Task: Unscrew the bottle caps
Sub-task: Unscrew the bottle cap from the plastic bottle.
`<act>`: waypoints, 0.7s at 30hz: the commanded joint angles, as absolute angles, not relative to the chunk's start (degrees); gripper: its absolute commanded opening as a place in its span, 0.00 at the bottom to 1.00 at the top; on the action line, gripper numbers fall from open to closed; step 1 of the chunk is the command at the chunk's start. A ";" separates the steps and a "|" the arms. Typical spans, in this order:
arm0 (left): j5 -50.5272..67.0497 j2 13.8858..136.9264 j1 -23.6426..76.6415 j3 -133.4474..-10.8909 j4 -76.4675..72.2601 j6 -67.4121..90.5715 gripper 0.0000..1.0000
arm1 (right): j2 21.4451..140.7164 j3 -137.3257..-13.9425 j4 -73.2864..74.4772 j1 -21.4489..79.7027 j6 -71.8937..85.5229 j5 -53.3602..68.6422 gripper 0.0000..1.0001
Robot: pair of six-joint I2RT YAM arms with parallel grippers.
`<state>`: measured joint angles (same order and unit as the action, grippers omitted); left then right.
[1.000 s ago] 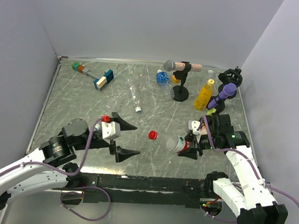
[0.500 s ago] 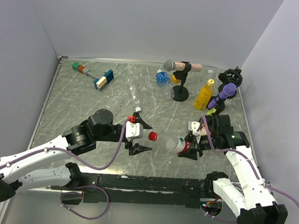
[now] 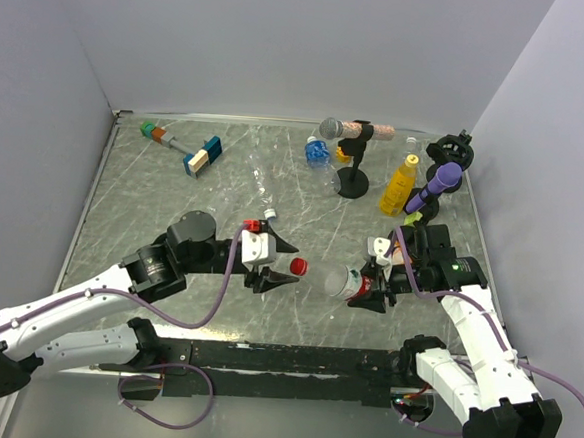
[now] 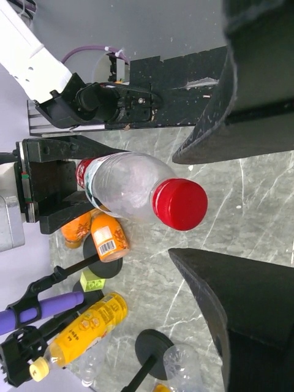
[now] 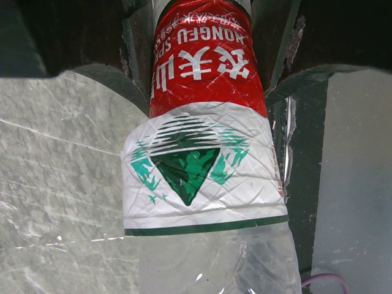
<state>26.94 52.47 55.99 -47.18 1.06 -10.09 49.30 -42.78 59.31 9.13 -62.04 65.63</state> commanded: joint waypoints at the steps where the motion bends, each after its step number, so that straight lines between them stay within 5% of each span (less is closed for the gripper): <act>1: 28.65 52.29 55.46 -48.51 -0.62 -8.97 0.58 | 49.04 -42.72 59.24 8.96 -63.72 67.94 0.36; 16: 31.20 54.58 54.67 -50.18 -0.09 -8.70 0.48 | 48.96 -42.80 59.24 8.96 -63.63 67.85 0.36; 21: 32.43 54.93 54.41 -50.45 -0.09 -7.30 0.23 | 49.04 -42.89 59.33 9.05 -63.63 67.76 0.36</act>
